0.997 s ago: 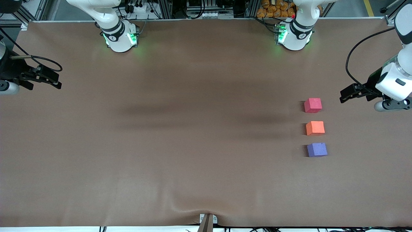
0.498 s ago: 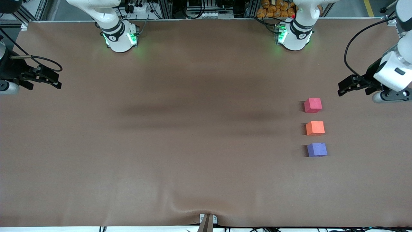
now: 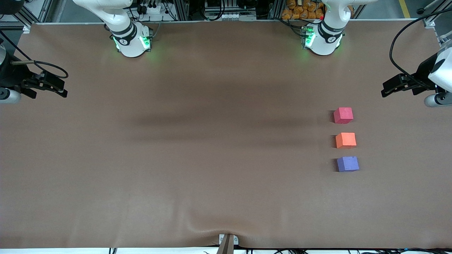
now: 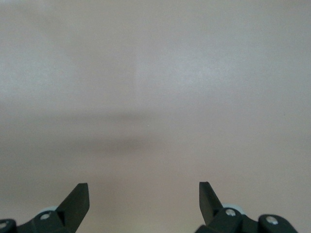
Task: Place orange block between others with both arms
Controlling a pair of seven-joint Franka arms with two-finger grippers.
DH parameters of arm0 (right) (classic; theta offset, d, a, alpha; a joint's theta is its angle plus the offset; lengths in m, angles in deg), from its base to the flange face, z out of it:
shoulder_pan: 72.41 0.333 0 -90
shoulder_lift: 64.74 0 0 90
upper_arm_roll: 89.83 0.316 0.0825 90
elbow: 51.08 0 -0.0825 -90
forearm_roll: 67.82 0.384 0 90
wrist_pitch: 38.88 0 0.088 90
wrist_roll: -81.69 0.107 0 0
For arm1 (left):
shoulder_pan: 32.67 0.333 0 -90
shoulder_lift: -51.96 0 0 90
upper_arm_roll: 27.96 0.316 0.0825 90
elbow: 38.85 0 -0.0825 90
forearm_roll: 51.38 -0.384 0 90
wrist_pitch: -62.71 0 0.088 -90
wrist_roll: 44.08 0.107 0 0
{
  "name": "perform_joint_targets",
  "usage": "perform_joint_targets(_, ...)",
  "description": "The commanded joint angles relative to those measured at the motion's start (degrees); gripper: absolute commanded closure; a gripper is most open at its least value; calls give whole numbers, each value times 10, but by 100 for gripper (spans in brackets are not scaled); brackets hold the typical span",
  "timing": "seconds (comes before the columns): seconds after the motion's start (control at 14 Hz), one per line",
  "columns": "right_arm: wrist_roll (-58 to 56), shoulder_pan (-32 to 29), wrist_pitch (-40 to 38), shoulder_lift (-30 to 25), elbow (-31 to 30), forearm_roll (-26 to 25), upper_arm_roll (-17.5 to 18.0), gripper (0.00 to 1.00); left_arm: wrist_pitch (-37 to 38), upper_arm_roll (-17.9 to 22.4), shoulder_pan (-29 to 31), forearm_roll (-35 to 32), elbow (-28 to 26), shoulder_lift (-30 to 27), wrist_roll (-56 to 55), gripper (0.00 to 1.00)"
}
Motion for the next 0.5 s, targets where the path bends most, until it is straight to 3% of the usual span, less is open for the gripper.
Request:
perform_joint_targets(0.0, -5, -7, -2, 3, 10, -9, 5, 0, 20, 8, -17, 6, 21, 6, -1, 0)
perform_joint_targets(0.43, -5, -6, -2, 3, 10, -9, 5, 0, 29, 20, -16, 0, 39, 0, 0, 0)
